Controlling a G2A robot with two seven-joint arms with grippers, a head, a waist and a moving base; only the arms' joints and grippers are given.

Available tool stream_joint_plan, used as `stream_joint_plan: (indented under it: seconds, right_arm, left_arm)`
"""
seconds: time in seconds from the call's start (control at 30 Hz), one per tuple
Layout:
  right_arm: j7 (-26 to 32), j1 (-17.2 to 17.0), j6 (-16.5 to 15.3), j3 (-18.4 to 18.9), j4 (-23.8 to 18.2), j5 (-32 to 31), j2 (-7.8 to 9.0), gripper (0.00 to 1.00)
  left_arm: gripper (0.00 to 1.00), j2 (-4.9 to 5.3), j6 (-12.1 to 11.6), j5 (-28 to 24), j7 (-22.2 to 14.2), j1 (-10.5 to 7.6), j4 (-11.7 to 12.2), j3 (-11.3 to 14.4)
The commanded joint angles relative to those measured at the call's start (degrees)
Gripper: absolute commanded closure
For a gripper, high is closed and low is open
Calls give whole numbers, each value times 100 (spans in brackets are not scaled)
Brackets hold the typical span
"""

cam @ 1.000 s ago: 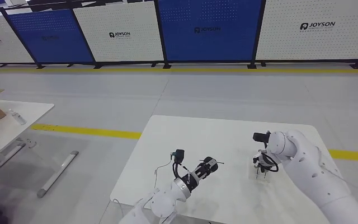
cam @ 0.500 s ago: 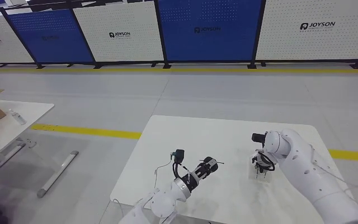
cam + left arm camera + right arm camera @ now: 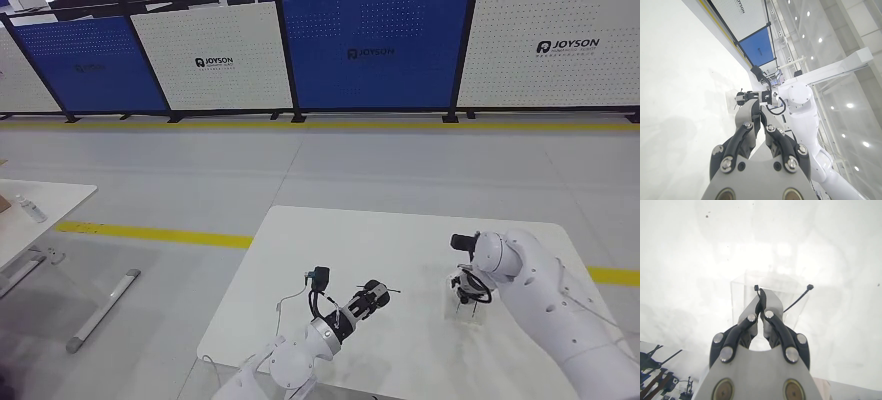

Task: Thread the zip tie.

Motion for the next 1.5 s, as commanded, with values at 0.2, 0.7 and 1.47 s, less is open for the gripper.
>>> stream_joint_plan:
  seconds: [0.2, 0.7, 1.47]
  right_arm:
    - [-137, -889, 0, 1308, -1629, -180, 484, 100]
    - [-830, -2768, -451, 3084, -3842, 765, 873, 100]
    - [-2512, -3839, -612, 3420, -4853, 2190, 809, 100]
  left_arm:
    - [100, 0, 0, 0, 0, 0, 0, 0]
    - [100, 0, 0, 0, 0, 0, 0, 0]
    - [100, 0, 0, 0, 0, 0, 0, 0]
